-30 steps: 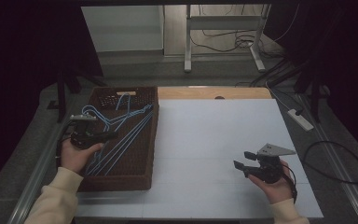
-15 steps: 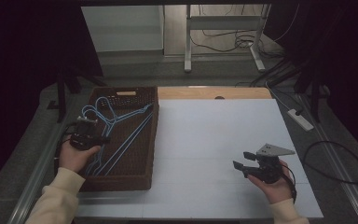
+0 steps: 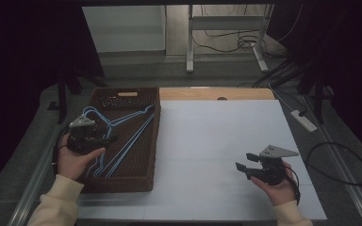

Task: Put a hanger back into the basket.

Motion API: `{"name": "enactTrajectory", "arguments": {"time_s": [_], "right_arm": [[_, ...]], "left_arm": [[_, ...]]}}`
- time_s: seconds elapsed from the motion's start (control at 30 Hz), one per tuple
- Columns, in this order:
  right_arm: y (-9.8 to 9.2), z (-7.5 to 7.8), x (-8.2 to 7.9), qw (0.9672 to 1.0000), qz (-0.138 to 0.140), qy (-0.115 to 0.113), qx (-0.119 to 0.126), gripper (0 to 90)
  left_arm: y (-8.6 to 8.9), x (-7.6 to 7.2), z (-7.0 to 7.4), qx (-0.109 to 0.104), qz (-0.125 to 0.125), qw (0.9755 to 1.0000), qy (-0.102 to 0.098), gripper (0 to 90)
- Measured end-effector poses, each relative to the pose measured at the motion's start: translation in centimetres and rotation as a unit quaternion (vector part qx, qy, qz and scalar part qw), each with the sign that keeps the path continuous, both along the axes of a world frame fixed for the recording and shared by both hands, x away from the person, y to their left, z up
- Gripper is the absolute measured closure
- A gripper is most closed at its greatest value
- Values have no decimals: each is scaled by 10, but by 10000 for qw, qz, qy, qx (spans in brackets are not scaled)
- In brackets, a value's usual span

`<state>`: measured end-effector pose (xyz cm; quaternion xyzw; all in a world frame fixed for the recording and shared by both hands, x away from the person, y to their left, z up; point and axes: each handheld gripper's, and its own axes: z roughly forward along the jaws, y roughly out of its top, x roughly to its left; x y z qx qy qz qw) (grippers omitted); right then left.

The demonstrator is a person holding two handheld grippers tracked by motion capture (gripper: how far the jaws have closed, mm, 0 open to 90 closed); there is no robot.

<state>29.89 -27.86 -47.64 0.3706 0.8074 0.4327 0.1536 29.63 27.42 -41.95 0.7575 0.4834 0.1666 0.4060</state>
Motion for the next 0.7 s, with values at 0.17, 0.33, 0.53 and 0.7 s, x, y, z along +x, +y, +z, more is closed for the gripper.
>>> {"name": "enactTrajectory", "arguments": {"time_s": [0.17,0.33,0.53,0.7], "right_arm": [[-1,0,0,10000,1,10,13,392],[-5,0,2,10000,-3,43,34,389],[-11,2,2,9999,9,56,115,385],[-19,1,0,9998,86,72,156,379]], "left_arm": [[-9,-12,3,-151,-235,9995,-150,403],[-24,-29,3,-263,-514,9975,-402,372],[-42,-45,-5,-300,-747,9949,-611,360],[-50,-53,-14,-372,-811,9939,-642,351]]}}
